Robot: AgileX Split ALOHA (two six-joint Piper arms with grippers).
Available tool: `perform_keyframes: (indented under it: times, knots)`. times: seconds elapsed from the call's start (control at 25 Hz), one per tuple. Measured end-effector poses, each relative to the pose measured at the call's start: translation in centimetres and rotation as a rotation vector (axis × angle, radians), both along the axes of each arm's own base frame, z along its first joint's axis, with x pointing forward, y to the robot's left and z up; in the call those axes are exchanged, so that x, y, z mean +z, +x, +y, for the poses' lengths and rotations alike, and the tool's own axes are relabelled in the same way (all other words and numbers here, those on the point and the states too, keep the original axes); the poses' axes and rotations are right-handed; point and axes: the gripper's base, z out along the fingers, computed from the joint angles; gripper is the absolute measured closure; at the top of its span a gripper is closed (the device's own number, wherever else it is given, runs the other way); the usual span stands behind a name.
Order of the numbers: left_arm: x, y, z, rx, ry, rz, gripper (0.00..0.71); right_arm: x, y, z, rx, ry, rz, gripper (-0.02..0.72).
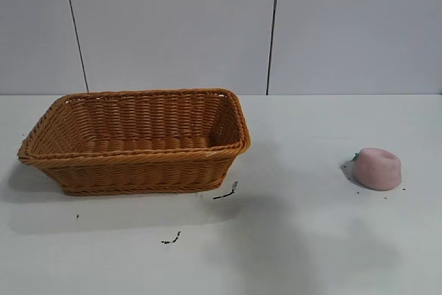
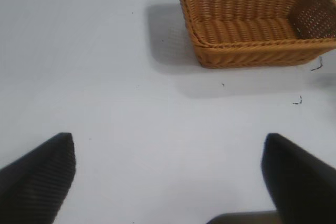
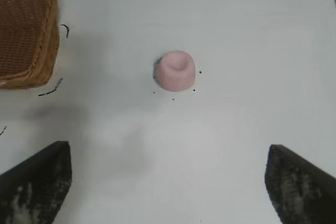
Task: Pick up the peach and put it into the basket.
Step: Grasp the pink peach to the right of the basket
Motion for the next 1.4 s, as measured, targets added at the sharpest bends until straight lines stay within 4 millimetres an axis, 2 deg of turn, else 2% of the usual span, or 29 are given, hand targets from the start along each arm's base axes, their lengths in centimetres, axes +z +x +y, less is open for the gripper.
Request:
perform_keyframes:
  times: [0.16,0.28,0.52,0.68,1.0,1.24,1.4]
  knots:
    - [0.0,0.0,0.0,0.000,0.000,0.000,0.017,-3.0,5.2,0.0,0.011,-0.003,0.127,0.008]
    - [0.0,0.0,0.0,0.000,0.000,0.000,0.017,-5.0,8.0,0.3,0.028,-0.006,0.172,0.008]
    - [0.0,0.0,0.0,0.000,0.000,0.000,0.017,-9.0,11.1,1.4,0.066,-0.015,0.191,0.008]
    - [0.0,0.0,0.0,0.000,0.000,0.000,0.017,-12.0,12.4,1.2,0.062,-0.036,0.198,0.008]
    - [0.0,0.0,0.0,0.000,0.000,0.000,0.017,-16.4,13.7,1.1,0.041,-0.047,0.215,0.008]
    - [0.0,0.0,0.0,0.000,0.000,0.000,0.017,-19.0,13.7,1.1,0.043,-0.048,0.279,0.008]
    - [0.0,0.0,0.0,0.000,0.000,0.000,0.017,-19.3,13.6,1.1,0.043,-0.049,0.288,0.014]
